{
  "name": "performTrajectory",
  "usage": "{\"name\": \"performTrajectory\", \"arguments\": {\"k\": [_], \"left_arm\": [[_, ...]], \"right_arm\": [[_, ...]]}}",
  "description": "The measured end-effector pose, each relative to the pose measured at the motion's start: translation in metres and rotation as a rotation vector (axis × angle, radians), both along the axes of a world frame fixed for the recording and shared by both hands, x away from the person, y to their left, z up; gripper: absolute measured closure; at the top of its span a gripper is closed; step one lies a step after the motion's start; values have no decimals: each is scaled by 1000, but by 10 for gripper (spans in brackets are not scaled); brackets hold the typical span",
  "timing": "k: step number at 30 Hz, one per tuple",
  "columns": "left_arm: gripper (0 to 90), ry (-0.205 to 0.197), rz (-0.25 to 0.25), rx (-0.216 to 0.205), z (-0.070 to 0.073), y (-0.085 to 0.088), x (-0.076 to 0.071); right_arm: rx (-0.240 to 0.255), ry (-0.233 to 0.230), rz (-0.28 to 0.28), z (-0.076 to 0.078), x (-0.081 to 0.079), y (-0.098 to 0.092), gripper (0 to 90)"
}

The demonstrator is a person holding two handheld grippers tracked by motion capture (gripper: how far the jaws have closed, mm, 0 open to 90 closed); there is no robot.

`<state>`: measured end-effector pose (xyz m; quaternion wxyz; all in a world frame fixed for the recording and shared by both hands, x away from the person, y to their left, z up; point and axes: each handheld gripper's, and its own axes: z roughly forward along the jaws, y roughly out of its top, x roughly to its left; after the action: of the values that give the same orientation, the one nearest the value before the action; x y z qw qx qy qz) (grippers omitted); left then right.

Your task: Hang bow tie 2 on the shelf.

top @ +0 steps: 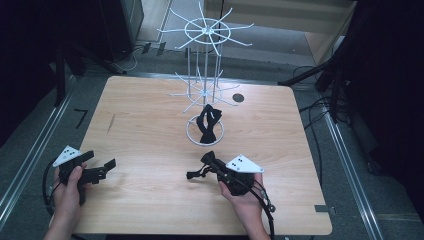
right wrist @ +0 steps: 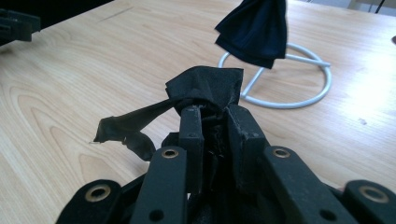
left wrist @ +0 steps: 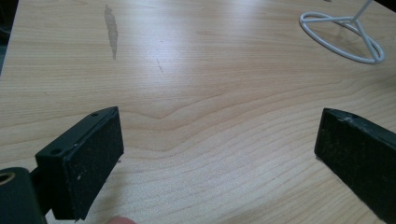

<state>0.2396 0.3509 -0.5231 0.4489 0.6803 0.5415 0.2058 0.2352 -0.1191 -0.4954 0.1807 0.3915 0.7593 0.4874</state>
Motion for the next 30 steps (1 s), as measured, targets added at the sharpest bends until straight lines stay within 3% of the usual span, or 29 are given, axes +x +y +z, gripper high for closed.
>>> {"name": "performTrajectory", "arguments": {"k": [30], "left_arm": [[16, -1, 2, 4, 0, 0, 0]], "right_arm": [[56, -66, -112, 25, 9, -36, 778]]}}
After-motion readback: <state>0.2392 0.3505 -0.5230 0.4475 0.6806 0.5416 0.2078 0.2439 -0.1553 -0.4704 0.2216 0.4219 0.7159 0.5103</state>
